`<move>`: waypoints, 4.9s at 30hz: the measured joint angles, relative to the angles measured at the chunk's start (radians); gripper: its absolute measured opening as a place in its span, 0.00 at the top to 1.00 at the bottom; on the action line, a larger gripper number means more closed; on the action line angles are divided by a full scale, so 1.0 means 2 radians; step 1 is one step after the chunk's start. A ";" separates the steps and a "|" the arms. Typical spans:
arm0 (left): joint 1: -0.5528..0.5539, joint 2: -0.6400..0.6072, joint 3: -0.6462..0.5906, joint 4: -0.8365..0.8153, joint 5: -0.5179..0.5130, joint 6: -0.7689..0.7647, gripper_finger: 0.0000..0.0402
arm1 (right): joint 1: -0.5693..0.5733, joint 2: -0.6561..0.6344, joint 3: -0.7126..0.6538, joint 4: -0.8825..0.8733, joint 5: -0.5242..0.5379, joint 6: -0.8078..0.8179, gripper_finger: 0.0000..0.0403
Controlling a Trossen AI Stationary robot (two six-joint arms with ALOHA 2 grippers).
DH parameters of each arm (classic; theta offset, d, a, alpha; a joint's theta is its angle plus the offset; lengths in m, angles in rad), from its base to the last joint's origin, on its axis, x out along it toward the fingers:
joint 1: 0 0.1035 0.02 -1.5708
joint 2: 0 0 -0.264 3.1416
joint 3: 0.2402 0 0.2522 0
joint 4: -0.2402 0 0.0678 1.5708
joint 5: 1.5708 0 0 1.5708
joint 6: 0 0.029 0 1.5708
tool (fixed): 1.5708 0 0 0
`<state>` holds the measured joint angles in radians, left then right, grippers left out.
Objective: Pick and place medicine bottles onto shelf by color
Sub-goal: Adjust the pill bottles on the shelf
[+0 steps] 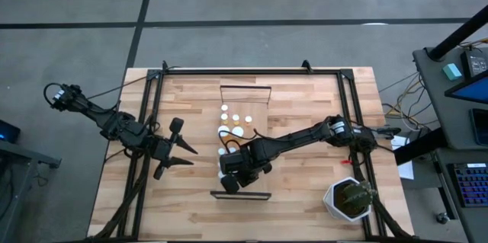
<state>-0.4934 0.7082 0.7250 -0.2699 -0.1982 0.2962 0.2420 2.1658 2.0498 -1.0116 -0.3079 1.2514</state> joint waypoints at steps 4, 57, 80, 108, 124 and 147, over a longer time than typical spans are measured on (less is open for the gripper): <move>0.000 0.000 0.000 0.000 0.000 0.000 0.64 | 0.000 0.000 -0.001 0.017 0.003 -0.002 0.98; 0.000 0.000 0.000 0.046 0.000 0.000 0.64 | 0.017 -0.081 0.002 0.059 0.062 -0.219 0.98; -0.003 0.162 0.008 0.130 0.002 -0.114 0.64 | 0.036 -0.211 -0.222 0.392 0.142 -0.665 0.98; 0.019 0.332 0.123 0.047 -0.001 -0.012 0.97 | 0.038 -0.398 -0.513 0.594 0.143 -0.654 0.98; 0.024 0.326 0.108 0.047 0.037 0.099 0.98 | 0.038 -0.404 -0.521 0.606 0.144 -0.651 0.98; -0.018 0.177 0.025 0.151 0.003 0.086 1.00 | 0.036 -0.334 -0.368 0.400 0.177 -0.538 0.98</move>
<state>-0.5301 1.0621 0.7746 0.0326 -0.1913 0.4689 0.3138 1.4985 1.3145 -0.2112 0.0465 0.1762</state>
